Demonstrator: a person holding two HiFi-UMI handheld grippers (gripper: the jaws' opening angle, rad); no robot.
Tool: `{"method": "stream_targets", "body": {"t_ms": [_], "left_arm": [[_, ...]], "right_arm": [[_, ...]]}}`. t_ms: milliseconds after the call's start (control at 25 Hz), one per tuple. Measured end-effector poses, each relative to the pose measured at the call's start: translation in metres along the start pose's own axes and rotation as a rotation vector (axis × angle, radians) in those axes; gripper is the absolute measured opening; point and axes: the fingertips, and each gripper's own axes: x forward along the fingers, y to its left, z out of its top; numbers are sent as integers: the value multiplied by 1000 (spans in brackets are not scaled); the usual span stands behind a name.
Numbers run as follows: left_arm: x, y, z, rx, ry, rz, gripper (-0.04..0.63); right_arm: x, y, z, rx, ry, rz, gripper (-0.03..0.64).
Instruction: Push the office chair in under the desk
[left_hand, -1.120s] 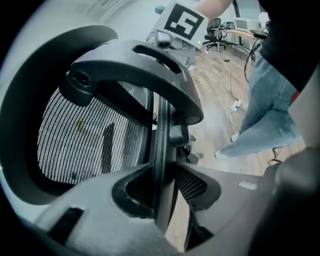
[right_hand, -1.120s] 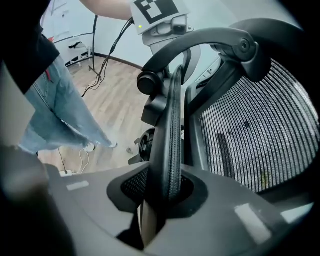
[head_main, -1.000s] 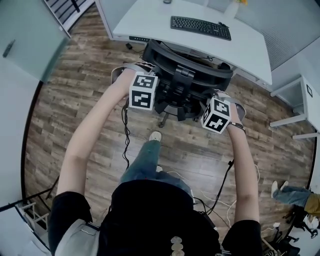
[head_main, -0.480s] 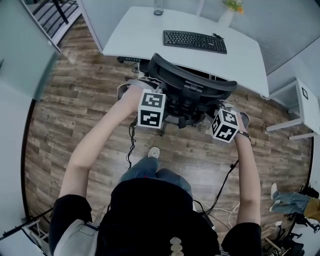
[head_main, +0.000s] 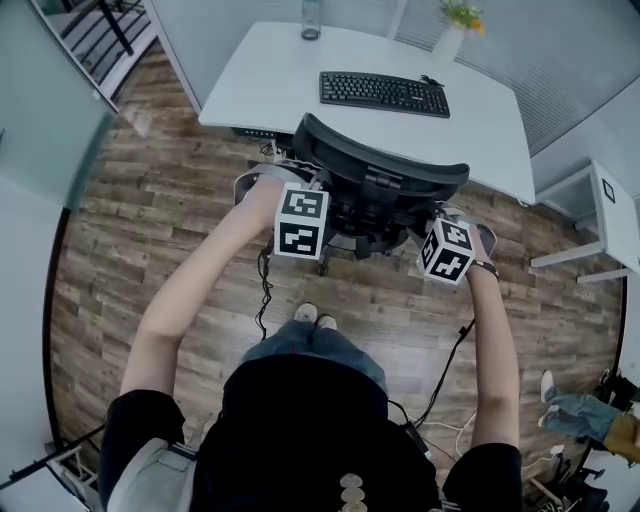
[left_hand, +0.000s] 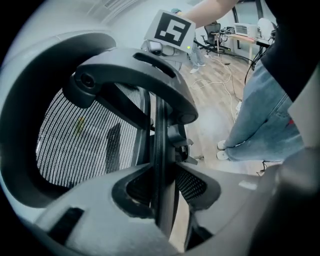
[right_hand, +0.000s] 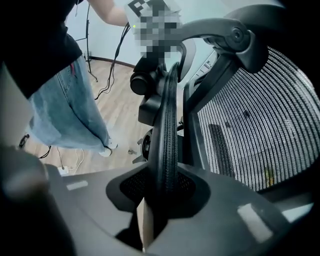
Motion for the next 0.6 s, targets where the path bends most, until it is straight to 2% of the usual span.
{"method": "stream_targets", "body": {"t_ms": [160,320,440,600], "left_arm": [[0,0,0,-7,-8,2,135],[0,2,0,-20,-33,42,147],[-3,3,-2,-59,-56,99,161],[-17,7,-6,-134,-94,214,178]], "right_arm": [[0,0,1,7,-8,0,106],[0,-3,1,19,-18,-16,129],[-6,-4,7,46,-70,-35,149],[-29,-10,19,138,-206,-108,174]]}}
